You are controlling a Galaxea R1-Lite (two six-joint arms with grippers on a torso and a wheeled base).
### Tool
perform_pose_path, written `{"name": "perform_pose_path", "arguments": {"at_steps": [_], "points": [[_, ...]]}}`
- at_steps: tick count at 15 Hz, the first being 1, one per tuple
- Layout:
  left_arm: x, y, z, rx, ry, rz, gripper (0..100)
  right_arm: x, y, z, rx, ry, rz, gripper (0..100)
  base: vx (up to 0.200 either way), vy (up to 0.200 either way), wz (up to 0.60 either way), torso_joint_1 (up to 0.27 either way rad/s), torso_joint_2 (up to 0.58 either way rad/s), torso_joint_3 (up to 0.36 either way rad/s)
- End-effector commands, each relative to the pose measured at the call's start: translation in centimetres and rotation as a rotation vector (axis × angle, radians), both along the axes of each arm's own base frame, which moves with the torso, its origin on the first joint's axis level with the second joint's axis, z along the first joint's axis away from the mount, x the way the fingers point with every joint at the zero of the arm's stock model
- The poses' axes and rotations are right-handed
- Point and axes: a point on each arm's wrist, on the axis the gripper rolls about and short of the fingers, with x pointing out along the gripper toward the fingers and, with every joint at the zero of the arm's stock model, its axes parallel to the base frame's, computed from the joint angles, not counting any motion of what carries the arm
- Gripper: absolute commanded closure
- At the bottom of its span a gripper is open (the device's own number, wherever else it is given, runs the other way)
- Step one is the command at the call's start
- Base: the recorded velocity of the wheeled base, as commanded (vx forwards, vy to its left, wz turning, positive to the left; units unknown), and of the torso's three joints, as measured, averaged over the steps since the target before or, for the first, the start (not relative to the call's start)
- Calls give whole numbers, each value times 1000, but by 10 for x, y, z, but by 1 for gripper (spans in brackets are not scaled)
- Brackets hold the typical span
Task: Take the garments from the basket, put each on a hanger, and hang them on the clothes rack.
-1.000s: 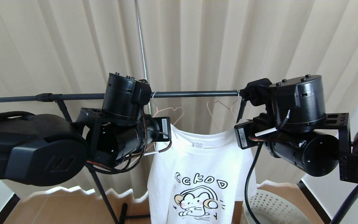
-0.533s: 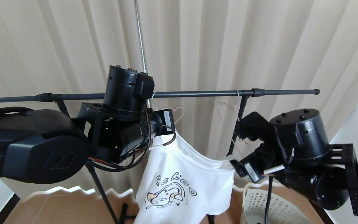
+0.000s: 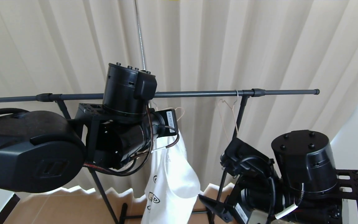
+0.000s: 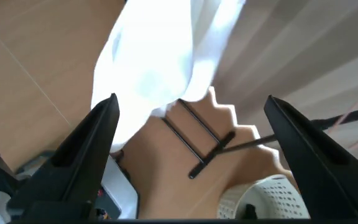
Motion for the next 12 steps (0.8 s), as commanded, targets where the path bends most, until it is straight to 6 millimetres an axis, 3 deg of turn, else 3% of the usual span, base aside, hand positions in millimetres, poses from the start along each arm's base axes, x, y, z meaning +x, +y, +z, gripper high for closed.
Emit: {"name": "perform_pose_path", "arguments": {"at_steps": [1,3,4,6,10,12], "points": [[-2,-1,-1,4,1,-4,100,-2,10,2,69,9,8,0,0,0,0,0,0,0],[-6,-5,-3,13,5,-21,100,3,33,1,196,33,-31,0,0,0,0,0,0,0],[-6,-5,-3,13,5,-21,100,3,33,1,196,33,-31,0,0,0,0,0,0,0],[-10,-7,-5,24,8,-29,100,18,54,-5,292,-8,-112,0,0,0,0,0,0,0],[-12,-9,-6,27,10,-37,100,27,64,-6,328,-30,-152,0,0,0,0,0,0,0],[-14,-9,-6,26,9,-41,100,40,72,-10,317,-67,-260,0,0,0,0,0,0,0]]}}
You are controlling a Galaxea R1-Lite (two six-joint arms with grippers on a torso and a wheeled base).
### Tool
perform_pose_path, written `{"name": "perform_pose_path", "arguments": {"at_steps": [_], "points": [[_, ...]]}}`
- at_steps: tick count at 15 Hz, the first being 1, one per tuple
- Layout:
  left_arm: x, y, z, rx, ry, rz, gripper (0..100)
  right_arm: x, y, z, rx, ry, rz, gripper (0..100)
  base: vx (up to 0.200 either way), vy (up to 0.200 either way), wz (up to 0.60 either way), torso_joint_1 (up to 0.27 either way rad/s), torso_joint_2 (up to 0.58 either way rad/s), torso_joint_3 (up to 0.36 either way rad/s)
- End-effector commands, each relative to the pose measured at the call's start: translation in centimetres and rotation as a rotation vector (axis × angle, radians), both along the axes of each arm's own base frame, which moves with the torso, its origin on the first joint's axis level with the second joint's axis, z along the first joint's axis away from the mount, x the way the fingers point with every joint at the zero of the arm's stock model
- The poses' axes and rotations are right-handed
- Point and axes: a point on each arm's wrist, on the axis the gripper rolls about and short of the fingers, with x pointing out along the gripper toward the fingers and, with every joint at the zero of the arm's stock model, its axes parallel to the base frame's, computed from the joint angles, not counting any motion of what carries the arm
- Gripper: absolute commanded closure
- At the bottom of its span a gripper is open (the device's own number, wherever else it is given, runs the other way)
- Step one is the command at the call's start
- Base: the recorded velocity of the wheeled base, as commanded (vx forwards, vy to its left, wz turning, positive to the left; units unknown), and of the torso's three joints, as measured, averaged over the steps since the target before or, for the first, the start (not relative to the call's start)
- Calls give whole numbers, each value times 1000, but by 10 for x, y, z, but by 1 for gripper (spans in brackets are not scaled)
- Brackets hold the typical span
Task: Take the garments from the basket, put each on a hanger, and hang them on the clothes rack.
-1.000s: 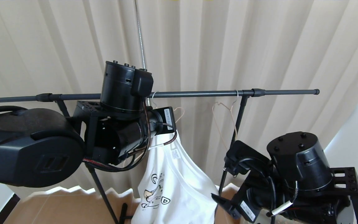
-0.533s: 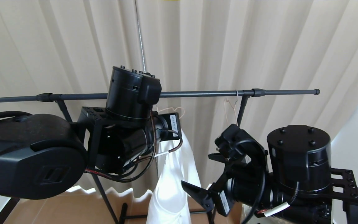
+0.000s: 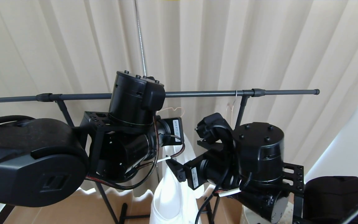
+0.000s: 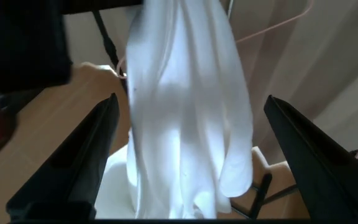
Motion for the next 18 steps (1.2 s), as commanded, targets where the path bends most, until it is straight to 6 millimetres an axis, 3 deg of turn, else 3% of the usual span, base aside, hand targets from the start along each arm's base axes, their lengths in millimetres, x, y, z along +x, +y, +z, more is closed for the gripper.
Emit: {"name": "perform_pose_path", "arguments": {"at_steps": [1,18], "points": [[-1,0,1,-3,-3,0,100,15,7,-13,-36,1,-81,0,0,0,0,0,0,0],[-11,16,17,-13,-44,5,100,29,-43,-37,-243,12,-79,0,0,0,0,0,0,0]]}}
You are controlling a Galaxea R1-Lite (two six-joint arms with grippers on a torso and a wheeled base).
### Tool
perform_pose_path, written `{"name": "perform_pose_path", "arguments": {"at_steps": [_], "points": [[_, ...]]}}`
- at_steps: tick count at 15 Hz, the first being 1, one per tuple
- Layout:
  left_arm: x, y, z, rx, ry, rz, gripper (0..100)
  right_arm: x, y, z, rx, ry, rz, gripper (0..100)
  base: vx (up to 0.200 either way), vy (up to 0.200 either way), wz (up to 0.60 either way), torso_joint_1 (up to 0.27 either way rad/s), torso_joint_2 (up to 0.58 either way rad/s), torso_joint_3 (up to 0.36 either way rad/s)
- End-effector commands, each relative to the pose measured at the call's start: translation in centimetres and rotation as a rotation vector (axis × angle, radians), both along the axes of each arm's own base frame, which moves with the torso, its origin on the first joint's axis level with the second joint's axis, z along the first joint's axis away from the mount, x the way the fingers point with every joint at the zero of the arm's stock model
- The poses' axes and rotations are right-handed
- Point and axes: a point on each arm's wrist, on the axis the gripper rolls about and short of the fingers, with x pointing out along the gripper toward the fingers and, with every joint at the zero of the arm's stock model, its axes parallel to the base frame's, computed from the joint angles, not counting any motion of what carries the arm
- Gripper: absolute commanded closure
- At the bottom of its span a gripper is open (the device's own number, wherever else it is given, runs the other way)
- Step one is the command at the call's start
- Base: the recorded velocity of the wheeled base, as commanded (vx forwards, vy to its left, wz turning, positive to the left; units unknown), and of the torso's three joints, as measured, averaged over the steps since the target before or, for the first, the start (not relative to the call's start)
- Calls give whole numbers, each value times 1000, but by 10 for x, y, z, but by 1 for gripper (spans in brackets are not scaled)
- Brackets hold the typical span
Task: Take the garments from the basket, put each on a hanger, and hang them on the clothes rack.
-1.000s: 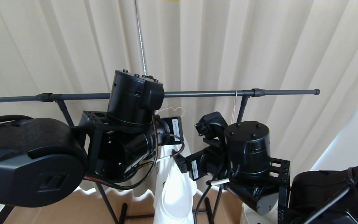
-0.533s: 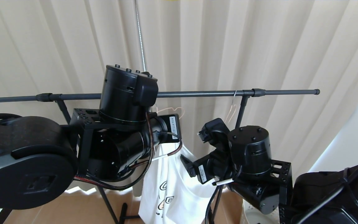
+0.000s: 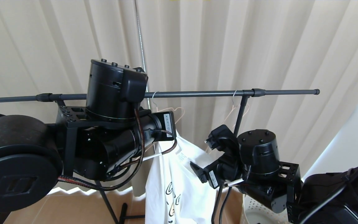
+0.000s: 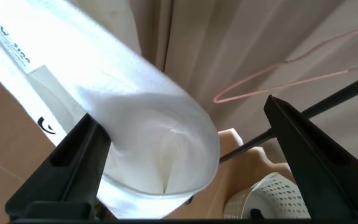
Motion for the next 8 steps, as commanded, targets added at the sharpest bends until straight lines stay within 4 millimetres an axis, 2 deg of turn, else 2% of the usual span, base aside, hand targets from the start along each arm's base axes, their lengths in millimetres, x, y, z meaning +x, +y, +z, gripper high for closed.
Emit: {"name": "perform_pose_path", "arguments": {"at_steps": [1,3,6,8], "points": [[-2,2,2,-5,-4,0,100,0,-3,-1,-1,8,4,0,0,0,0,0,0,0],[-2,2,2,0,-4,-3,100,-1,-5,-1,7,14,17,0,0,0,0,0,0,0],[2,14,-8,54,-10,-45,100,-11,-29,11,48,33,162,0,0,0,0,0,0,0],[1,21,-7,41,-21,-107,100,-16,-33,15,69,35,220,0,0,0,0,0,0,0]]}}
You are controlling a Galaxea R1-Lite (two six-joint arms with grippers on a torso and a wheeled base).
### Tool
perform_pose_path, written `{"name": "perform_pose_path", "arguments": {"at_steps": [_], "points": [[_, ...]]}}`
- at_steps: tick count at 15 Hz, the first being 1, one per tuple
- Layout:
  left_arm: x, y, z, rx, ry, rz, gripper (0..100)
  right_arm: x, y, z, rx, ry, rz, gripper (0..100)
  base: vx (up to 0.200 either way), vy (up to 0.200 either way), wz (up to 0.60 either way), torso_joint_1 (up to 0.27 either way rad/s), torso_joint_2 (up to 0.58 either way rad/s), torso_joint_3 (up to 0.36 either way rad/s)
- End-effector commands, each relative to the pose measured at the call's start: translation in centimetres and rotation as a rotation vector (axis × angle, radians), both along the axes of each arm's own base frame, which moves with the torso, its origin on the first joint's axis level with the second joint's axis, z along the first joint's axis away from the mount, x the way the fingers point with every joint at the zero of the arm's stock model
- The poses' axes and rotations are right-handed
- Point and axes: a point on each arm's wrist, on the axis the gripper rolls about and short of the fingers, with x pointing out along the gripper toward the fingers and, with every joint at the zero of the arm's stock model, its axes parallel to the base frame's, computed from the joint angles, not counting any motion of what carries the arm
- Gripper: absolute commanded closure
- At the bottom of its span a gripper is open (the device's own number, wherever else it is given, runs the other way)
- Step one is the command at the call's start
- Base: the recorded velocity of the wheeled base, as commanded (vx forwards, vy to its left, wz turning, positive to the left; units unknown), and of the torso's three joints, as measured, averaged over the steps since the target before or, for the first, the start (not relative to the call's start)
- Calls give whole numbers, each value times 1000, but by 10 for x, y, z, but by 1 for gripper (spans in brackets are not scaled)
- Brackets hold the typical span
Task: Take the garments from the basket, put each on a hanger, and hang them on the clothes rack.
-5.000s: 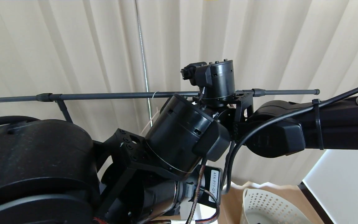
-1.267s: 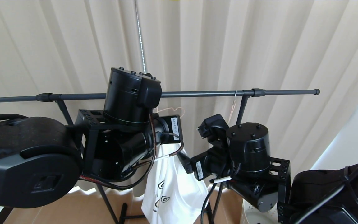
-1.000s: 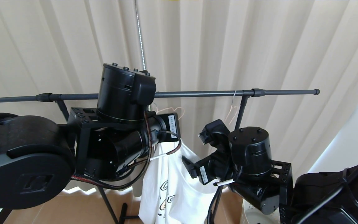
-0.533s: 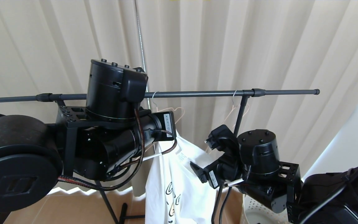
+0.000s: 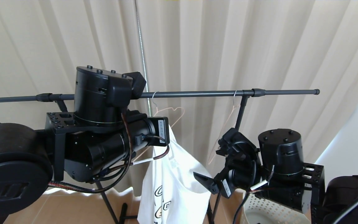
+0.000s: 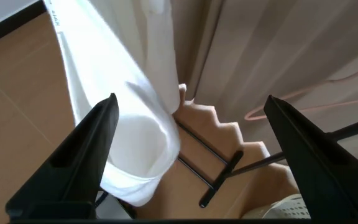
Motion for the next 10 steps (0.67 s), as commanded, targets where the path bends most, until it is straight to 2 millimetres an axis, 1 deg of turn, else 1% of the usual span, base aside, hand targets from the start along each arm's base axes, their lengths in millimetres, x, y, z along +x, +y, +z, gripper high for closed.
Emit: {"name": "perform_pose_path", "arguments": {"at_steps": [1,3,5,7,9,10], "points": [[-3,6,0,-8,0,-23,100,-5,-6,8,18,-16,6,0,0,0,0,0,0,0],[-4,6,-3,-1,6,-29,100,-6,-4,5,15,-7,14,0,0,0,0,0,0,0],[-5,5,-4,1,8,-32,100,-18,6,5,24,-9,71,0,0,0,0,0,0,0],[-5,6,-3,0,7,-30,100,-27,7,2,65,-24,145,0,0,0,0,0,0,0],[-5,5,-3,2,6,-32,100,-31,9,1,86,-36,178,0,0,0,0,0,0,0],[-5,5,-3,2,6,-32,100,-34,14,0,86,-36,198,0,0,0,0,0,0,0]]}}
